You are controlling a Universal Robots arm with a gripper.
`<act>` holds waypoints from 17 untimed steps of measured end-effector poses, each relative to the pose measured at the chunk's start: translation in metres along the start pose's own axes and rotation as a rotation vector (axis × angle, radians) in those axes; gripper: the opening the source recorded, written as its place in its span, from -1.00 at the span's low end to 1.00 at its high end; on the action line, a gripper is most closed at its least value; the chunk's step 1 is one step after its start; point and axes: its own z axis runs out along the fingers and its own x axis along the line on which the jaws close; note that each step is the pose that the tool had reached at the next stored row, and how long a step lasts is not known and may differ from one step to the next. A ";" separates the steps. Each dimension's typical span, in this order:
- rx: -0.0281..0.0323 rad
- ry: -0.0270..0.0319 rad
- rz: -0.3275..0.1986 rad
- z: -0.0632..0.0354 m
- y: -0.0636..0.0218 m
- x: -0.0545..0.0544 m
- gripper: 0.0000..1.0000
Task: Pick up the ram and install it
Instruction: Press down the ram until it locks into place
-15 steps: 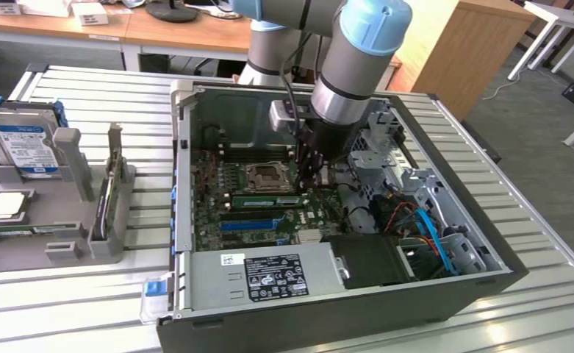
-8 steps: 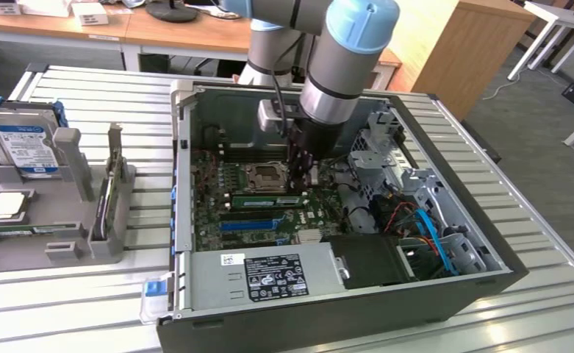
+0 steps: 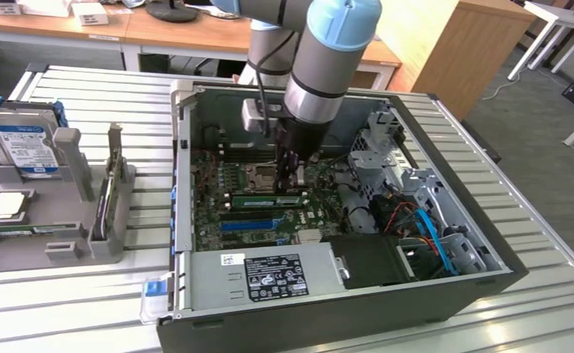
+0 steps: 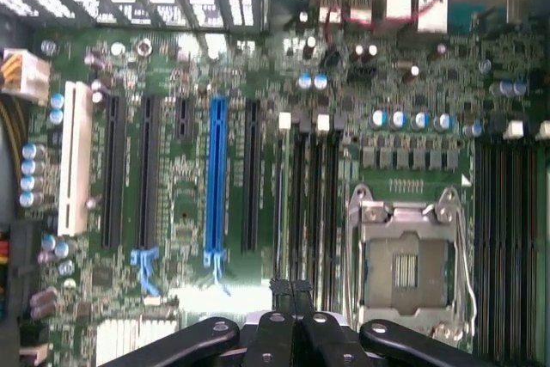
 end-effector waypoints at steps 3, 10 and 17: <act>0.0011 0.0000 0.000 0.0004 0.0089 0.000 -0.79; 0.0027 0.0000 0.000 0.0013 0.0272 0.000 -0.79; 0.0027 0.0000 0.000 0.0016 0.0338 0.000 -0.79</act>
